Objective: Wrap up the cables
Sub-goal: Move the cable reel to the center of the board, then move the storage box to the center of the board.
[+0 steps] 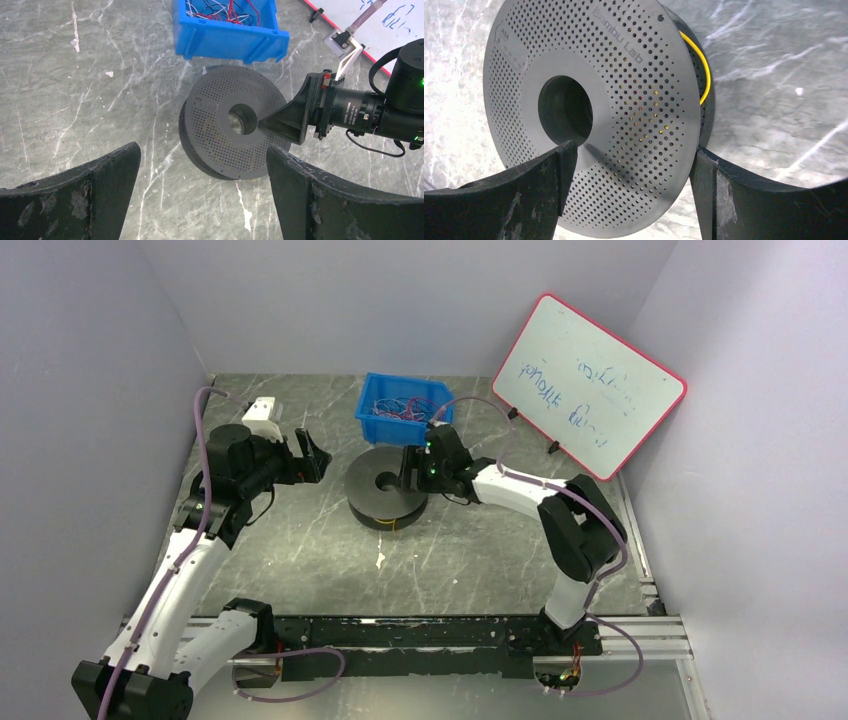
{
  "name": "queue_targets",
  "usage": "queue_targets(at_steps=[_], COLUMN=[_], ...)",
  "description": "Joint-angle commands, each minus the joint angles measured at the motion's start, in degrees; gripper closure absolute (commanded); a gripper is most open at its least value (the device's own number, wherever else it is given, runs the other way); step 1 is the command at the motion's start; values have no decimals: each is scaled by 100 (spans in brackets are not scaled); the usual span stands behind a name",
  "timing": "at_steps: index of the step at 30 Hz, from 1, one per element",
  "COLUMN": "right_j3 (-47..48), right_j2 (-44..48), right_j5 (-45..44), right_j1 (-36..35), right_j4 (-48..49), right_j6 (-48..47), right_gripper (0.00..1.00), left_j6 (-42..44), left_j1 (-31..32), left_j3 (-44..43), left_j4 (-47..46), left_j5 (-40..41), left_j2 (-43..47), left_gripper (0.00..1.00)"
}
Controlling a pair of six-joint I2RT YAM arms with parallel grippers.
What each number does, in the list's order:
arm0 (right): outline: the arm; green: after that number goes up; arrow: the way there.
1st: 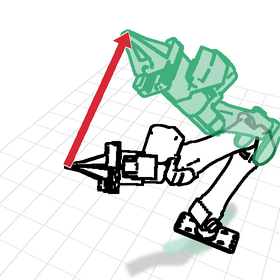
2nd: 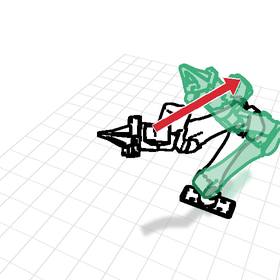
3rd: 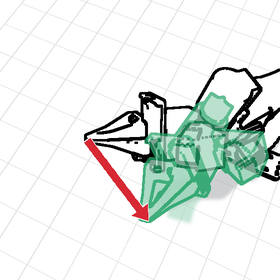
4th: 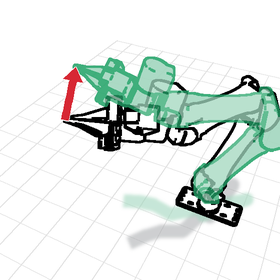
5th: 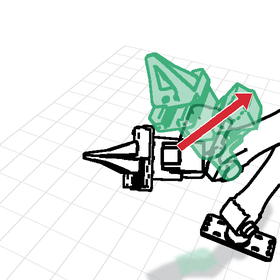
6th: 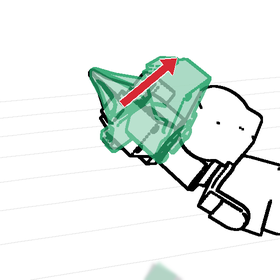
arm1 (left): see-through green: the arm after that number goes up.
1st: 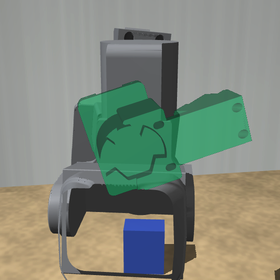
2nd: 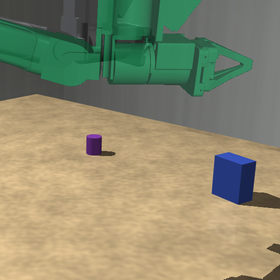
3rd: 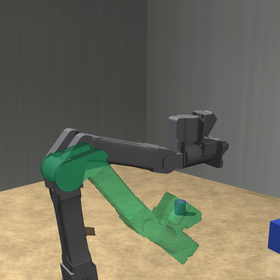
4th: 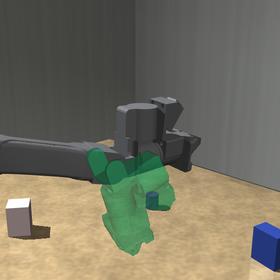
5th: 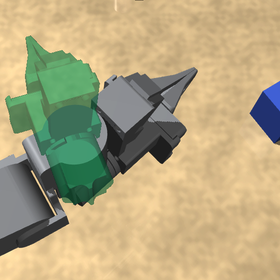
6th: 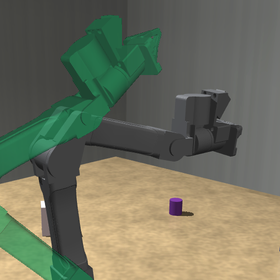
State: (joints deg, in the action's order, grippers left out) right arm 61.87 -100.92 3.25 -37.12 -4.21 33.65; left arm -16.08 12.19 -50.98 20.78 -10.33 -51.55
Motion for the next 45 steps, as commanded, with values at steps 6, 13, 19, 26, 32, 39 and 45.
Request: queue_targets(at_steps=[6, 13, 19, 26, 32, 39, 45], right_j3=[493, 835, 1054, 1157, 1240, 1385, 1678], right_j2=[-350, -566, -674, -515, -42, 455, 673], right_j5=[61, 42, 62, -499, -1170, -1621, -2156], right_j1=[-535, -865, -1045, -1038, -916, -700, -452], right_j4=[65, -15, -90, -427, -823, -1083, -1174], right_j6=[-32, -49, -84, -416, -1133, -1952, -2589], right_gripper=[18, 19, 19, 19, 18, 18, 18], left_j6=[-1, 3, 7, 1, 3, -1, -1], left_j1=[-50, -50, -50, -50, -50, -50, -50], left_j3=[-96, -98, -91, -97, -101, -87, -88], left_j4=[-161, -159, -160, -147, -154, -170, -174], left_j5=[-90, -89, -61, -50, -73, -71, -67], left_j2=[85, 110, 149, 189, 185, 178, 192], left_gripper=[0, 1, 1, 0, 0, 1, 0])
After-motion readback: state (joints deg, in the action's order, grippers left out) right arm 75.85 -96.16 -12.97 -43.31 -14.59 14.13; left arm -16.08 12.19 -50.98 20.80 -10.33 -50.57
